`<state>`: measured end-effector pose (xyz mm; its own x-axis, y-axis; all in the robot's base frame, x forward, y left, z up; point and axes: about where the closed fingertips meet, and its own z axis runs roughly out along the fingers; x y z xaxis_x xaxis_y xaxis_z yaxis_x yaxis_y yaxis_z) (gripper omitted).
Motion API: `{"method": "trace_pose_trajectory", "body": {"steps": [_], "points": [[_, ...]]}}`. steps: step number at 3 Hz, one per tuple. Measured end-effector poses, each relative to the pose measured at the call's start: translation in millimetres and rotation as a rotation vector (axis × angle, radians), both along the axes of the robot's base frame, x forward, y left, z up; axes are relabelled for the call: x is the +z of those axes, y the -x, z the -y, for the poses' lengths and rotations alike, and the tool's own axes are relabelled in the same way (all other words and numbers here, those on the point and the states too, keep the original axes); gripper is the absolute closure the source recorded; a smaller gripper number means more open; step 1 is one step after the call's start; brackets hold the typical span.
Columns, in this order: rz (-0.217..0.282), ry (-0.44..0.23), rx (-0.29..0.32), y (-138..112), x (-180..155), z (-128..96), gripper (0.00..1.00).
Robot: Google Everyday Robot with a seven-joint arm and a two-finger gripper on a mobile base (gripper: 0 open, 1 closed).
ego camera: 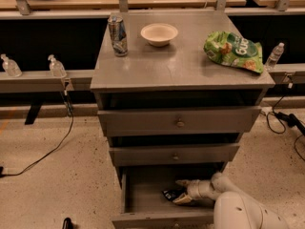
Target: Pick rxbar blueberry from bottom drawer and place on counter
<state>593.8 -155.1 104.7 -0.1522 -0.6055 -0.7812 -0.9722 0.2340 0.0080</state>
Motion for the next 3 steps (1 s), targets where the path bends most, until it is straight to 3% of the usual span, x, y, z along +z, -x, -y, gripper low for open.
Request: {"method": "trace_pose_trajectory", "body": {"steps": [1,3], "points": [[0.002,0.017,-0.003,4.2,-4.4,-0.1,0.47],[0.003,0.017,-0.003,4.2,-1.6,-0.1,0.94]]}}
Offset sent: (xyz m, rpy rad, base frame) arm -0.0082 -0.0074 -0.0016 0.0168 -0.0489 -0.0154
